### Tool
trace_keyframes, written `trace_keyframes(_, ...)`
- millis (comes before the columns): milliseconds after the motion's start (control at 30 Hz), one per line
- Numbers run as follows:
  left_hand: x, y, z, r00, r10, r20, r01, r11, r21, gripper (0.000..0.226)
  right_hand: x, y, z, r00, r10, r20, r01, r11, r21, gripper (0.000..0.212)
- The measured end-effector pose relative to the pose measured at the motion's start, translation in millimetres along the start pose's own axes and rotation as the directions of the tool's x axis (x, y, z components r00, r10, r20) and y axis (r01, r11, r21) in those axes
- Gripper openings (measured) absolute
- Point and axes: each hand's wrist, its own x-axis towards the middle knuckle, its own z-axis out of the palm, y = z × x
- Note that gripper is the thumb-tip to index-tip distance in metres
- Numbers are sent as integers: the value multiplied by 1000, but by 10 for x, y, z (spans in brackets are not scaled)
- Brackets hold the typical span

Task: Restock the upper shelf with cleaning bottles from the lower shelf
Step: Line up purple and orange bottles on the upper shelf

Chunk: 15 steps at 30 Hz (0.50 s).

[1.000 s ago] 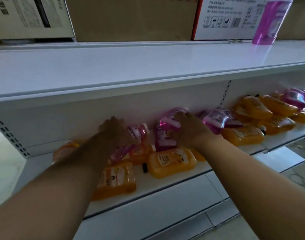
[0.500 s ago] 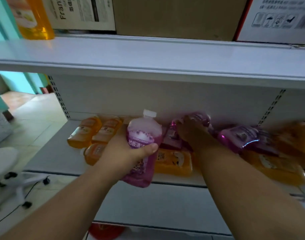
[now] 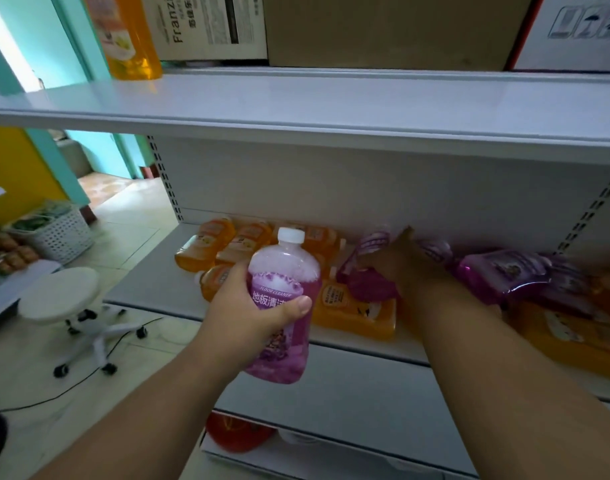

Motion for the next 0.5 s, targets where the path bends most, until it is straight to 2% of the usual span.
trace_keyframes(67,-14,27,-38,1000,30,6,-30,999,15,77,-149,38,84,995,-96,40,91,989,113,59)
trace_keyframes(133,10,28,-92,999,37,-1,-37,999,30,83,-328,117,131,985,-160,57,151,978,142,46)
trace_keyframes(167,25,22,-125,999,32,0,-32,999,38,86,-436,163,139,984,-170,55,152,959,239,45)
trace_keyframes(233,67,-2,-210,1000,13,12,-14,998,65,91,-683,225,139,985,-161,63,103,839,535,52)
trace_keyframes(267,100,-26,-264,1000,3,22,-5,996,86,92,-818,230,132,987,-148,58,80,778,624,55)
trace_keyframes(400,238,-128,-372,997,-19,79,10,994,108,83,-1375,114,70,990,-122,70,19,609,793,53)
trace_keyframes(500,303,-135,-348,988,6,154,-16,998,67,74,-1819,-29,-4,990,-144,9,69,527,847,49)
